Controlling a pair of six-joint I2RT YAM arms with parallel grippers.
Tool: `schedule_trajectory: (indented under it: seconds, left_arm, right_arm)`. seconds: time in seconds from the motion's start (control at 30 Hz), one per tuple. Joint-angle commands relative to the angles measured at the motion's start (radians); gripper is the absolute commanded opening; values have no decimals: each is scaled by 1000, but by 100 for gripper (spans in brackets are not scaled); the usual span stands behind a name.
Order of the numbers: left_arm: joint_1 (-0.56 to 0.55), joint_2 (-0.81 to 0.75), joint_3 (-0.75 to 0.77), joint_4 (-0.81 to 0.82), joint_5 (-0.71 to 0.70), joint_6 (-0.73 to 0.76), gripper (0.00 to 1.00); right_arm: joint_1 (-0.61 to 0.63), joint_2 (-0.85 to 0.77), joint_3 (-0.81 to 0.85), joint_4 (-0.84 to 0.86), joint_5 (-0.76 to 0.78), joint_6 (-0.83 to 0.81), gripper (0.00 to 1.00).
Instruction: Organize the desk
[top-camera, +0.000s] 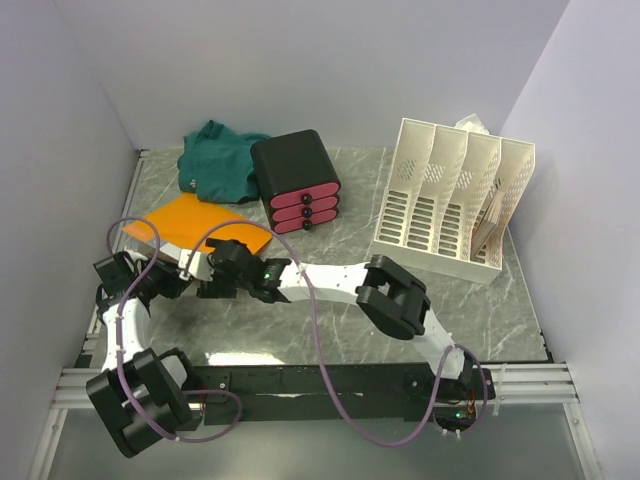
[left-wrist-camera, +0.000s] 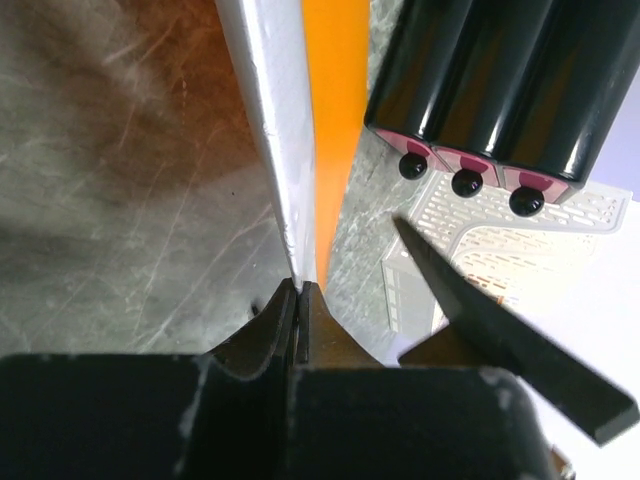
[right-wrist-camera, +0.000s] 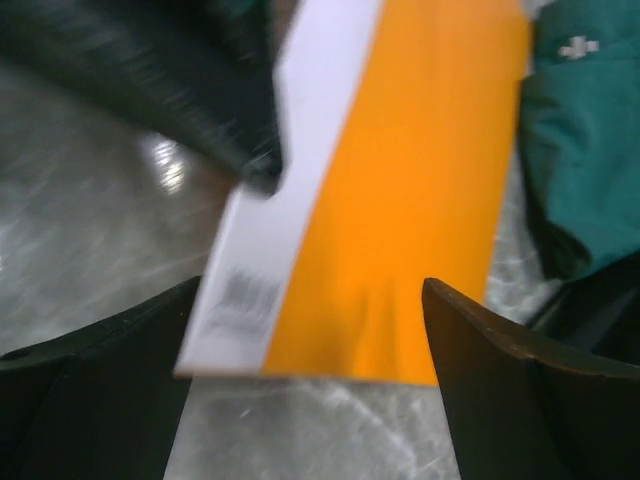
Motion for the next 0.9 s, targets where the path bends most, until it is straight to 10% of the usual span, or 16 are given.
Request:
schedule_trajectory:
  seconds: [0.0, 0.27, 0.3, 0.43, 0.7, 0.87]
  left_arm:
    - [9, -39, 37, 10, 56, 11, 1]
    - [13, -73, 23, 12, 64, -12, 1]
    - [15, -76, 24, 7, 60, -15, 2]
    - [16, -111, 58, -106, -43, 6, 61]
    - [16, -145, 98, -232, -196, 9, 90]
    - [16, -115, 152, -289, -256, 3, 90]
  right_arm:
    - [-6, 48, 81, 142, 120, -8, 83]
    - [11, -17, -9, 153, 7, 44, 3]
    - [16, -48, -37, 153, -6, 67, 0]
    - [19, -103, -54, 105, -56, 153, 0]
    - [26, -233, -111, 21, -148, 239, 0]
    - [42, -318, -195, 1, -196, 238, 0]
